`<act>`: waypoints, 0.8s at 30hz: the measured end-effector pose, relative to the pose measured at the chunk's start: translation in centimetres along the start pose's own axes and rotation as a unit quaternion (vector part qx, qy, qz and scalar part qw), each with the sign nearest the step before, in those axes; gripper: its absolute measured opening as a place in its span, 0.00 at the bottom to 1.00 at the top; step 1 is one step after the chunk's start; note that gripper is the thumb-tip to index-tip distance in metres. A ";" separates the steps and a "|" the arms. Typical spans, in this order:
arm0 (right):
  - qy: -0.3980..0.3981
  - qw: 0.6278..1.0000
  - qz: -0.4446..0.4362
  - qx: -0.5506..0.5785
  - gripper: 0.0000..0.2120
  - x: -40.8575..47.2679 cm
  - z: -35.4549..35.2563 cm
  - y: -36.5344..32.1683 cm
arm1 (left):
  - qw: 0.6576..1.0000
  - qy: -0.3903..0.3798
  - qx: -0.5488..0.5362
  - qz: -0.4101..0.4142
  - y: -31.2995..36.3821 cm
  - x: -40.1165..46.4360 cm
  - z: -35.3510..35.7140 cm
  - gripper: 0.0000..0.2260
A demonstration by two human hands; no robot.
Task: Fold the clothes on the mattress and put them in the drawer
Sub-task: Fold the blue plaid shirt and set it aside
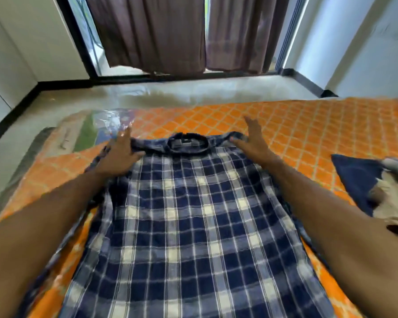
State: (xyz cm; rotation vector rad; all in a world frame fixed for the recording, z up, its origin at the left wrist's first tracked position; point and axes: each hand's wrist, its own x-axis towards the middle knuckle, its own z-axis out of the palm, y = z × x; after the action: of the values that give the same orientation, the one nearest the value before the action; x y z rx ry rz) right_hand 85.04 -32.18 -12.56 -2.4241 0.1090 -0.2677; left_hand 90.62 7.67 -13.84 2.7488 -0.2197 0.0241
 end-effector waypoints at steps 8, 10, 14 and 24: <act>-0.143 0.959 -0.099 -0.222 0.32 -6.9 5.3 4.0 | 0.971 -0.073 0.184 0.130 0.1 -7.7 5.5 0.30; -0.154 0.956 -0.086 -0.236 0.32 -8.1 4.8 3.5 | 0.964 -0.064 0.221 0.132 0.4 -8.7 5.4 0.30; -0.168 0.955 -0.063 -0.236 0.34 -13.7 3.9 2.4 | 0.959 -0.085 0.243 0.117 3.5 -12.4 5.1 0.30; -0.230 0.933 -0.057 -0.273 0.43 -34.0 -1.4 2.0 | 0.954 -0.183 0.203 0.121 6.9 -32.5 5.0 0.41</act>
State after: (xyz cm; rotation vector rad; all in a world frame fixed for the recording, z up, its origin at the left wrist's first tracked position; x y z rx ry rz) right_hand 51.59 -29.48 -18.36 -2.9779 -0.1941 0.3320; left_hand 57.38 4.34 -17.42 3.0936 -0.7247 -0.4242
